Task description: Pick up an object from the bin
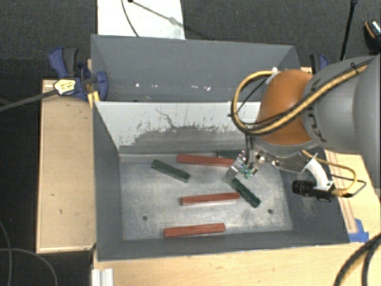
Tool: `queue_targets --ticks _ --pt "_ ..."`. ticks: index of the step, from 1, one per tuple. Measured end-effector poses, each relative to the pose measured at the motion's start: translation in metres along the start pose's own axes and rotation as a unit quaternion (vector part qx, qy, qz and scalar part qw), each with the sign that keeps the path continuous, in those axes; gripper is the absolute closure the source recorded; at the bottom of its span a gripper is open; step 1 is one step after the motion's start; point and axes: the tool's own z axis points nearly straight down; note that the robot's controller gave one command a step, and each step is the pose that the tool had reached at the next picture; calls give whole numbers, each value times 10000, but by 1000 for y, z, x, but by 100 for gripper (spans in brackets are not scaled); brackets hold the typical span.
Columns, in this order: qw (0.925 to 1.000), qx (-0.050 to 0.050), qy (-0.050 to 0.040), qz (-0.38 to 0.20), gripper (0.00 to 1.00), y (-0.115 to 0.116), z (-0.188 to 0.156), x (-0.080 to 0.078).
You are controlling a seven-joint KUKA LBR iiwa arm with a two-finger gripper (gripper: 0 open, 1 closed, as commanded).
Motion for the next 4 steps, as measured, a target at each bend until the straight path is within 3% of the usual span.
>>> queue_targets --ticks 1,2,3,4 --pt "9999 -27 -28 140 100 -8 11 -46" --pt "9999 -28 -18 119 0 -7 10 -43" --pt "9980 -27 -1 635 0 43 75 26" --pt "9976 -37 -3 689 0 86 74 93"
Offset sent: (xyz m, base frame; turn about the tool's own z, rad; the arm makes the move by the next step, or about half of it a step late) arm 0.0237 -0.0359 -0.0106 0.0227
